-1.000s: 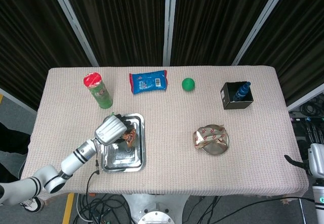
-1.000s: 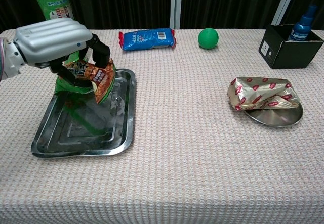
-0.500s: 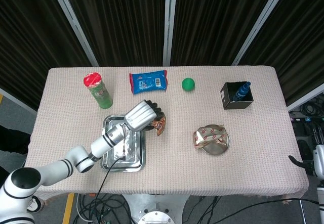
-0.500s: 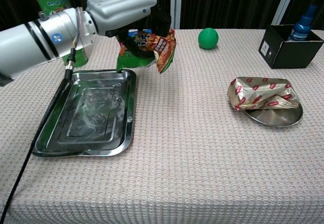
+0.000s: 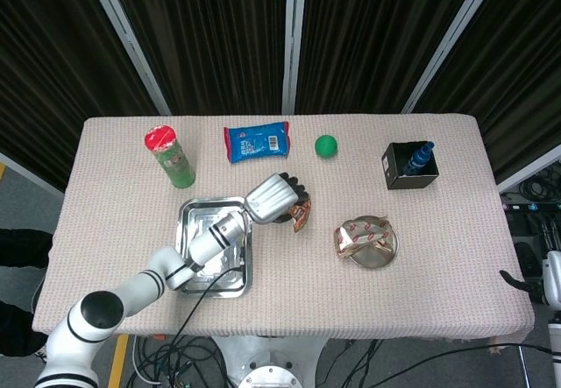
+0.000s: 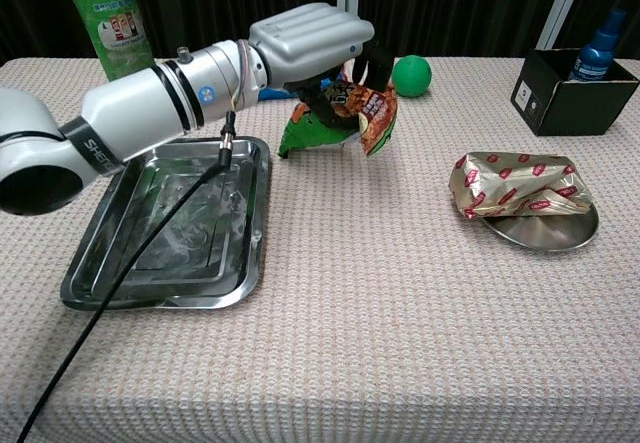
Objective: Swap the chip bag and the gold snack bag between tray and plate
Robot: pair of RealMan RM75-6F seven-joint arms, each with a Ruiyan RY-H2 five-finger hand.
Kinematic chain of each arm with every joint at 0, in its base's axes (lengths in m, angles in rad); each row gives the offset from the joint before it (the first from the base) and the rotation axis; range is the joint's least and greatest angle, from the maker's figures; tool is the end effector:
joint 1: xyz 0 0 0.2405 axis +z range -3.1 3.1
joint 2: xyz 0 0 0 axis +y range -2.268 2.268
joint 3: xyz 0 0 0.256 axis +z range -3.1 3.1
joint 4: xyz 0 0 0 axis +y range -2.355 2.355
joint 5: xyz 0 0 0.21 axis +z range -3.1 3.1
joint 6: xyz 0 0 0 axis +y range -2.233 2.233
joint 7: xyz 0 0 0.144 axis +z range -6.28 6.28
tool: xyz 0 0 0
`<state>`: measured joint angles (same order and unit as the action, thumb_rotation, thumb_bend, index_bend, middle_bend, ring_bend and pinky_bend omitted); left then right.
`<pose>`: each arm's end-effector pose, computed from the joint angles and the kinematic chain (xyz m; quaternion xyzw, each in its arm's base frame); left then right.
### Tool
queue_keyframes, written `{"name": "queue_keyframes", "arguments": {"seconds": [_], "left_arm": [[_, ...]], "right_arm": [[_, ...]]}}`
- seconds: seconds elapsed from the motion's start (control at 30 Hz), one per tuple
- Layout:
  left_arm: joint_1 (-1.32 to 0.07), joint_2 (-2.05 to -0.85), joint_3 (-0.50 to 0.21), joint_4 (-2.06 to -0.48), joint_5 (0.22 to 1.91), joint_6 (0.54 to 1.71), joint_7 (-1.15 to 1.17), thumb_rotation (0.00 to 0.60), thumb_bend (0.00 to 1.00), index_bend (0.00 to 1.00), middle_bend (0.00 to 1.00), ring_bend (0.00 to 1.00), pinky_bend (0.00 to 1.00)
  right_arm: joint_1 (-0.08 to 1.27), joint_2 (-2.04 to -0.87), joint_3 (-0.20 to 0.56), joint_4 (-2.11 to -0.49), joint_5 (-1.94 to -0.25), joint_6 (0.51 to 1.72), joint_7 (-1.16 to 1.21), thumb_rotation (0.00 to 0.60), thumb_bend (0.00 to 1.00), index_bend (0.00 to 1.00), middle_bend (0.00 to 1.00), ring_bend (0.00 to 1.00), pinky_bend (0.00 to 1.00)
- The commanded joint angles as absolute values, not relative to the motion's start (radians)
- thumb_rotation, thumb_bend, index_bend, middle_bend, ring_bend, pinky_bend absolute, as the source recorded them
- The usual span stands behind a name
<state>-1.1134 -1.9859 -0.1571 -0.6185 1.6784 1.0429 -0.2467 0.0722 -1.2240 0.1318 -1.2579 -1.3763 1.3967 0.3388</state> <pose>-0.0319 0.4034 -0.0926 -0.8082 -0.1529 -0.4926 0.2842 -0.3865 -0.1946 0.1776 0.5049 -0.4416 0.4033 0.6224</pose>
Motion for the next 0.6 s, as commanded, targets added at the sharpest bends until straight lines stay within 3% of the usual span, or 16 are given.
{"name": "queue_keyframes", "arguments": {"seconds": [0.03, 0.1, 0.33, 0.6], "left_arm": [[-1.109, -1.994, -0.143, -0.599, 1.670, 1.057, -0.222, 0.600, 0.25, 0.14, 0.15, 0.15, 0.28], [-1.096, -1.993, -0.143, -0.593, 1.662, 1.077, -0.199, 0.600, 0.21, 0.09, 0.10, 0.10, 0.23], [-0.996, -1.863, -0.120, -0.720, 1.622, 1.122, -0.116, 0.600, 0.21, 0.09, 0.10, 0.09, 0.22], [-0.746, -1.573, -0.070, -1.122, 1.484, 1.176, 0.078, 0.600, 0.15, 0.11, 0.11, 0.09, 0.20]], "right_arm": [[0.071, -1.225, 0.130, -1.256, -1.380, 1.398, 0.342, 0.600, 0.01, 0.00, 0.00, 0.00, 0.00], [0.071, -1.225, 0.128, -1.255, -1.384, 1.400, 0.343, 0.600, 0.01, 0.00, 0.00, 0.00, 0.00], [0.086, -1.216, 0.113, -1.272, -1.421, 1.390, 0.333, 0.600, 0.01, 0.00, 0.00, 0.00, 0.00], [0.205, -1.174, 0.095, -1.363, -1.523, 1.282, 0.249, 0.600, 0.01, 0.00, 0.00, 0.00, 0.00]]}}
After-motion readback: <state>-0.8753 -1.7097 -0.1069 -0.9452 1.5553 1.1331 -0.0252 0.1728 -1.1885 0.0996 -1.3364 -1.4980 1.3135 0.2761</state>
